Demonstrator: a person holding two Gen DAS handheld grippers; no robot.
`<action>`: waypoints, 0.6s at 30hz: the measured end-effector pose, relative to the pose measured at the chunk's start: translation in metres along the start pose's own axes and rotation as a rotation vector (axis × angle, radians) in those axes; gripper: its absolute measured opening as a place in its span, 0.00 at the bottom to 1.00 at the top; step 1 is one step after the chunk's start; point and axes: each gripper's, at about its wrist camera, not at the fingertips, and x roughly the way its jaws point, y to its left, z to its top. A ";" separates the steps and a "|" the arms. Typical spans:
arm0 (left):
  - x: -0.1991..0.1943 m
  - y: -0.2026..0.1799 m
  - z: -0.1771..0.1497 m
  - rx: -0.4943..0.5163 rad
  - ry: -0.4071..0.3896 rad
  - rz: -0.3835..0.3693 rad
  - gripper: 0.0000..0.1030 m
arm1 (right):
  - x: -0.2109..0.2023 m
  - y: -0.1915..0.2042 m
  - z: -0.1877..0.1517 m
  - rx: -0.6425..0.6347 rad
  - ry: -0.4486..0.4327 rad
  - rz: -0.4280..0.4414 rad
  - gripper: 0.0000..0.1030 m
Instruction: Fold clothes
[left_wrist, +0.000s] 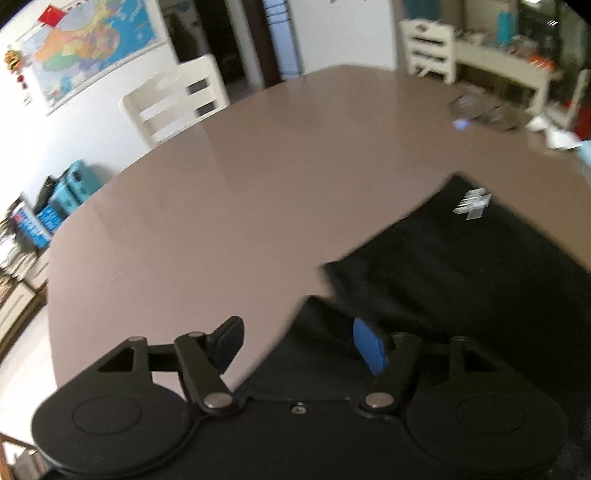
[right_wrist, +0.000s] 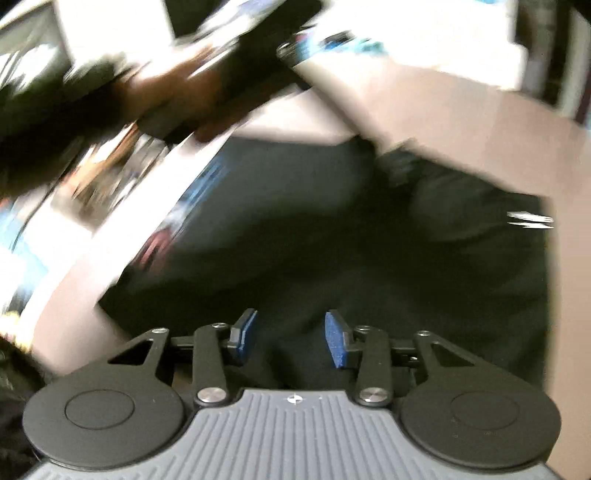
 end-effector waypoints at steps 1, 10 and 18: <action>-0.003 -0.012 -0.004 0.006 0.012 -0.063 0.62 | -0.003 -0.015 -0.003 0.037 0.008 -0.065 0.38; -0.008 -0.067 -0.054 0.015 0.090 -0.152 0.66 | 0.006 -0.051 -0.033 0.014 0.106 -0.176 0.37; -0.070 -0.038 -0.103 -0.252 0.089 0.010 0.67 | 0.003 -0.054 0.002 -0.033 0.048 -0.034 0.31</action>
